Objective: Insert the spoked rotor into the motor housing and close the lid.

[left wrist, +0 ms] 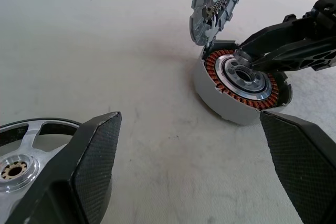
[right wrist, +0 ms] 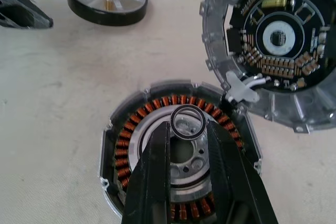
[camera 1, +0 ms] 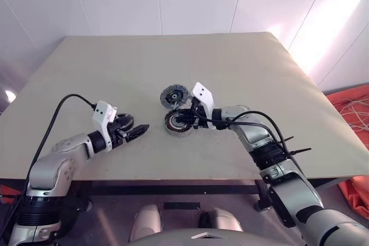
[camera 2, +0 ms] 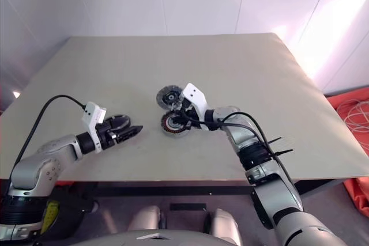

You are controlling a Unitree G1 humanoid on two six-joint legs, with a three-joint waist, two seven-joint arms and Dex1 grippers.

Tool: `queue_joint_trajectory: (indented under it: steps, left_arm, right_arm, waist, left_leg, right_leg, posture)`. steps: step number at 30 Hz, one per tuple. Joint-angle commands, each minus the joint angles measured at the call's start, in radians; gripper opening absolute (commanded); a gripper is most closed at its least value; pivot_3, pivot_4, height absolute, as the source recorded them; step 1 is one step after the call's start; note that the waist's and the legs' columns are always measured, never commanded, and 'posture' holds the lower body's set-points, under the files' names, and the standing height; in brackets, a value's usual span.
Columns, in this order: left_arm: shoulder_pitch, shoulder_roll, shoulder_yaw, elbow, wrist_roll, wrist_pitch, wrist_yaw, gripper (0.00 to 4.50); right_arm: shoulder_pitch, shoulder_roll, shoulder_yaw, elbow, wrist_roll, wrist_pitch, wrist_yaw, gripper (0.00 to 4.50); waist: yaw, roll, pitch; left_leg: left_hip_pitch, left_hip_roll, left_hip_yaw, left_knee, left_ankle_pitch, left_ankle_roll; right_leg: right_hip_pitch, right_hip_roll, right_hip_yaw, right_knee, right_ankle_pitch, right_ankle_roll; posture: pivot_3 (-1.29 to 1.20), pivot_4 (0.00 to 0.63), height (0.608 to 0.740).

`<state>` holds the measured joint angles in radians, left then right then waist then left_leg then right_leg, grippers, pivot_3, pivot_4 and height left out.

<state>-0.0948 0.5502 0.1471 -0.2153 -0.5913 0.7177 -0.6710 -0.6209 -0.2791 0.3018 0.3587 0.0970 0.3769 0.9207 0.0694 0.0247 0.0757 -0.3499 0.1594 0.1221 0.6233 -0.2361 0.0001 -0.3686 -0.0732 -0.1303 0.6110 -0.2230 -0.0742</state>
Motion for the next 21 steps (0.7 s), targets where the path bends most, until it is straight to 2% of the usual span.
queue_joint_trajectory:
  steps: [1,8,21]
  left_arm:
    - [-0.001,0.011,0.021,-0.046,-0.008,-0.004,0.004,4.5]
    - [-0.004,0.012,0.02,-0.046,-0.005,-0.006,0.006,4.5]
    - [-0.017,0.01,0.016,-0.025,0.006,-0.023,-0.005,4.5]
  right_arm:
    - [-0.016,-0.014,-0.001,-0.012,-0.013,-0.024,0.009,0.71]
    - [0.009,-0.033,0.001,-0.052,-0.017,-0.018,0.029,0.71]
    - [0.01,-0.006,0.013,-0.05,-0.02,-0.016,0.02,0.71]
  waist:
    - [0.0,0.0,0.0]
    - [0.0,0.0,0.0]
    - [0.0,0.0,0.0]
  left_leg:
    - [0.0,0.0,0.0,0.0,0.0,0.0]
    - [0.0,0.0,0.0,0.0,0.0,0.0]
    - [0.0,0.0,0.001,-0.001,0.0,0.0]
  right_leg:
    - [0.0,0.0,0.0,0.0,0.0,0.0]
    - [0.001,0.0,0.001,0.0,0.0,0.0]
    - [0.001,0.0,0.001,0.0,0.0,0.0]
  posture:
    - [0.0,0.0,0.74]
    - [0.0,0.0,0.74]
    - [0.0,0.0,0.74]
